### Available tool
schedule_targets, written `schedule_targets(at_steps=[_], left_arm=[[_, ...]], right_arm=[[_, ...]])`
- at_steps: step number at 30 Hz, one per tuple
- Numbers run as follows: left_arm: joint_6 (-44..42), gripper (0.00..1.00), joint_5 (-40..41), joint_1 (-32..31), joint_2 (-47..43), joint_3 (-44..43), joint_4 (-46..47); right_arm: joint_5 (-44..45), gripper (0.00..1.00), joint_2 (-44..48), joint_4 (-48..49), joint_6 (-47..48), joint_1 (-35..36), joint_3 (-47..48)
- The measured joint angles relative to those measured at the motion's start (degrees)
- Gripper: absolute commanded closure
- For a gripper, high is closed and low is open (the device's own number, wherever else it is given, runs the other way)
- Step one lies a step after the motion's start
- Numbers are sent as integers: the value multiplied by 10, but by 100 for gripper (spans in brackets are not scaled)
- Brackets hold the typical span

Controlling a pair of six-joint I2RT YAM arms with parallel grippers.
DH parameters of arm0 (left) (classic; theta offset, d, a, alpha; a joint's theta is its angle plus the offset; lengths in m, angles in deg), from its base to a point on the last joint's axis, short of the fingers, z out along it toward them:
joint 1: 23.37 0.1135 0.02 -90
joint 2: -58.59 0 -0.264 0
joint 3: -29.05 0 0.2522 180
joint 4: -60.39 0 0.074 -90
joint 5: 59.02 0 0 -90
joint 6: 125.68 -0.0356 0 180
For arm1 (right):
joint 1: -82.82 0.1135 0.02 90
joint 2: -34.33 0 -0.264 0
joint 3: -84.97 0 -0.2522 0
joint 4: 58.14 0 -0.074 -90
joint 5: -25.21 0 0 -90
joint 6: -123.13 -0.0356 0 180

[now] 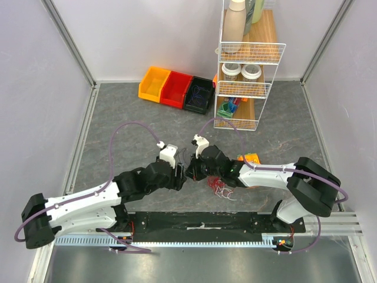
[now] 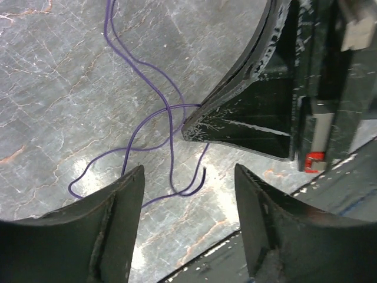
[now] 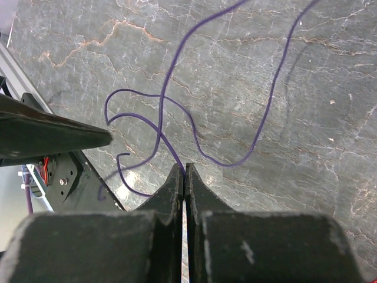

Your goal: Untangle the cables

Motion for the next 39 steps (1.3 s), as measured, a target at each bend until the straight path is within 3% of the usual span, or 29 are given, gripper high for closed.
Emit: schedule_targets(at_steps=[2,4,11,15,18,22,24,31,39], left_arm=[[10,21,1,1,-27,0,-10],[24,6,2,5,-52,-1,-24],[80,4,-21,71,-41,-36,-66],[106,21,-49,138,28,-64,-78],[112,25,-74,163,57,-63,-69],[114,6,-127,197,57,-44,-17],[118,6,-155,214,51,-26,19],[123,29,-212,229,70,-4,79],[117,70,-274,229,128,-4,115]], right_arm=[[0,100,0,1,2,0,-2],[0,100,0,1,2,0,-5],[-3,100,0,1,2,0,-7],[-3,100,0,1,4,0,-7],[-3,100,2,1,6,0,-7],[-3,100,6,1,8,0,-10],[-3,100,9,1,11,0,-10],[-4,100,12,1,15,0,-10],[-5,100,12,1,17,0,-10]])
